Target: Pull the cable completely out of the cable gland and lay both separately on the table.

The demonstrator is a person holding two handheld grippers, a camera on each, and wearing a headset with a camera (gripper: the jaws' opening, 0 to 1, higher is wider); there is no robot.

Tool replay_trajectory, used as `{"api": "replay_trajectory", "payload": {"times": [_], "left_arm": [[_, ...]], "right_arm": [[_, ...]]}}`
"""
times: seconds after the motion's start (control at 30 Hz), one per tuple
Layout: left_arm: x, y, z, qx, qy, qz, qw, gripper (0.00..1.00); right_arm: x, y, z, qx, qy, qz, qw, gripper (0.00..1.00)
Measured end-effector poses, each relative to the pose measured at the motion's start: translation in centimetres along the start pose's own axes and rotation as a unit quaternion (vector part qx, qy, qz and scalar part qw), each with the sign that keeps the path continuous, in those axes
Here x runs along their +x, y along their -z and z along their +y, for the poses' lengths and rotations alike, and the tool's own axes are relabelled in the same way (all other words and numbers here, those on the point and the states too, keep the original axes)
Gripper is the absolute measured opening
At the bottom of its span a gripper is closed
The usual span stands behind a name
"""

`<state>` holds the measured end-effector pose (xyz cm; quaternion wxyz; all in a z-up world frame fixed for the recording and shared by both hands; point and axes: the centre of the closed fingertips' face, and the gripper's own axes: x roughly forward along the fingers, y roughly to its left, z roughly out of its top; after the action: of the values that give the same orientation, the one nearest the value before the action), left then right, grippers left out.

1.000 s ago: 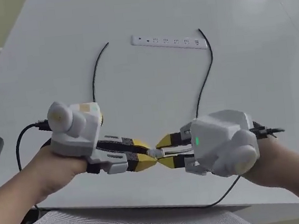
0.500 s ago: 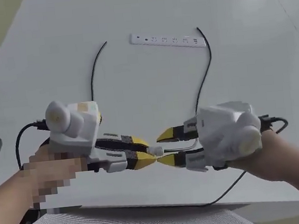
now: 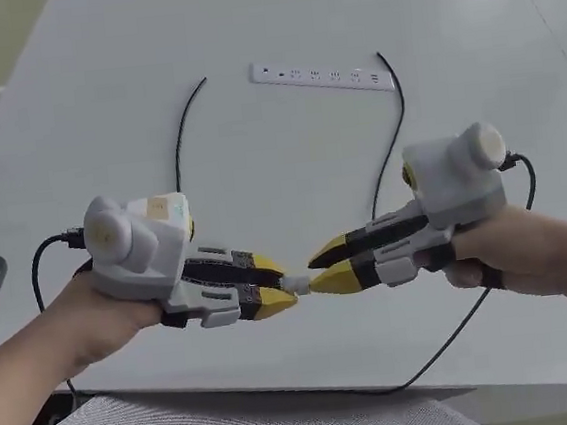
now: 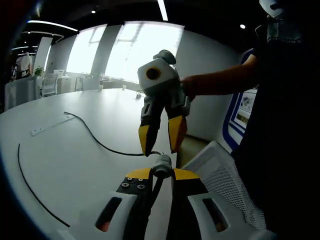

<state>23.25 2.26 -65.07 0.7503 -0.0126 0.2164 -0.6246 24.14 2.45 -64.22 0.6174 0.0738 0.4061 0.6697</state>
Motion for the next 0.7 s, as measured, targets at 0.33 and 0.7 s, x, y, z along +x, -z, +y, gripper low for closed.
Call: {"api": "replay_trajectory", "payload": {"times": [0.33, 0.7], "left_arm": [[0.1, 0.0, -0.1, 0.005, 0.004, 0.006, 1.0, 0.15], [0.2, 0.1, 0.1, -0.009, 0.004, 0.007, 0.9999, 0.15]], "right_arm": [[0.7, 0.6, 0.8, 0.032, -0.039, 0.002, 0.9987, 0.16], [1.3, 0.9, 1.0, 0.002, -0.04, 0.012, 0.9991, 0.09]]}}
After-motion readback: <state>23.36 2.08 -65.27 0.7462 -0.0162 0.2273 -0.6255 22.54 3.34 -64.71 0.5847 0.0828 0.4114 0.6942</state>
